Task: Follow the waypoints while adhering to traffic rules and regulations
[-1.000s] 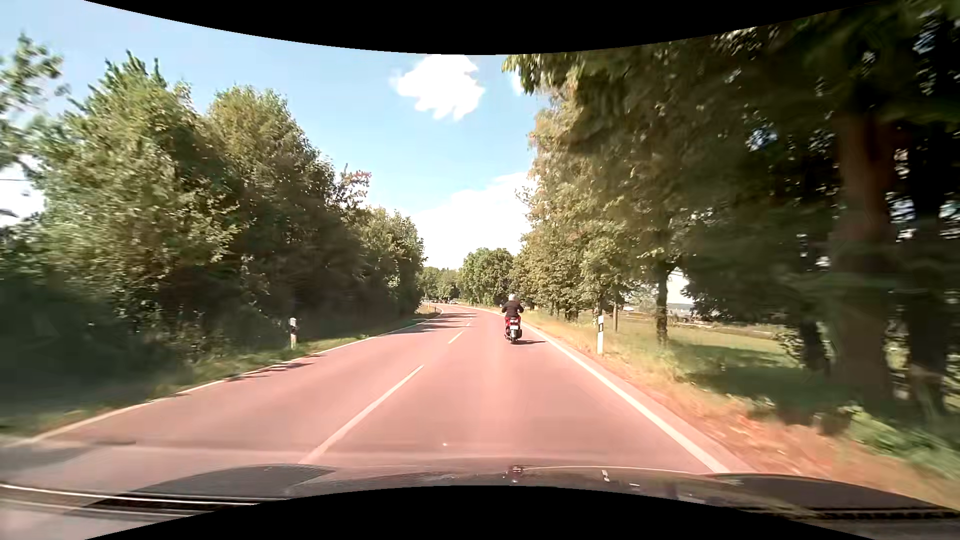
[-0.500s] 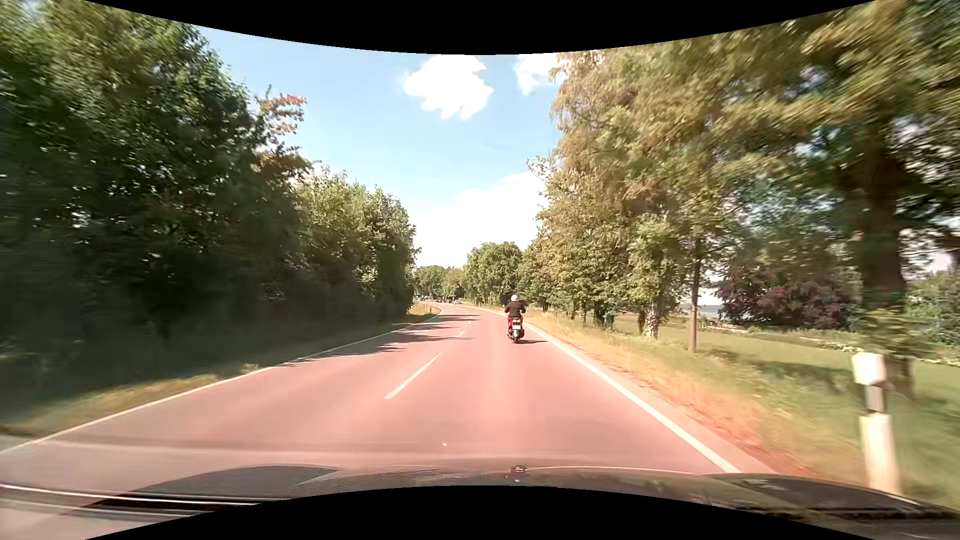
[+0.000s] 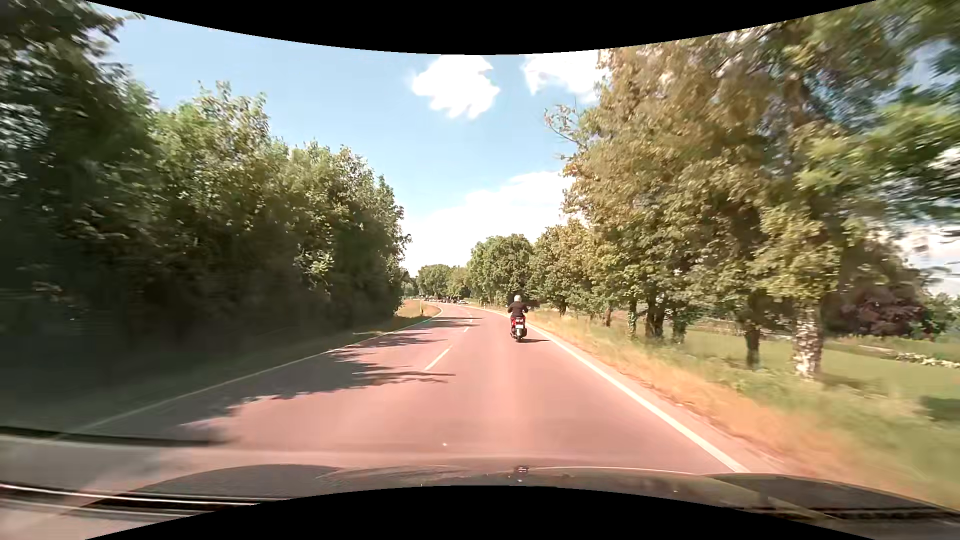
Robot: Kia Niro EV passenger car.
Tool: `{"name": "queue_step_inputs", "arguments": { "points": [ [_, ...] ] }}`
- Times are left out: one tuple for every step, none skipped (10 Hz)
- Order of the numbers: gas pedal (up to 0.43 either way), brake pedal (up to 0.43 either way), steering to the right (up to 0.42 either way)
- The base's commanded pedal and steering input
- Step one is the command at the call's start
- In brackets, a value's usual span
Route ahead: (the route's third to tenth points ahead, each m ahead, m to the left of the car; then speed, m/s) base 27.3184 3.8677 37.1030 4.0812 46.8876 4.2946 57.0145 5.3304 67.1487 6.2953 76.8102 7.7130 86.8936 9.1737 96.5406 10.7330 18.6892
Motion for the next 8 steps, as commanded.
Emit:
{"name": "queue_step_inputs", "arguments": {
  "points": [
    [0.189, 0.006, -0.008],
    [0.189, 0.006, -0.008],
    [0.189, 0.006, -0.008],
    [0.189, 0.006, -0.008],
    [0.189, 0.006, -0.008],
    [0.177, 0.006, -0.008],
    [0.177, 0.006, -0.008],
    [0.169, 0.006, -0.008]
  ]
}}
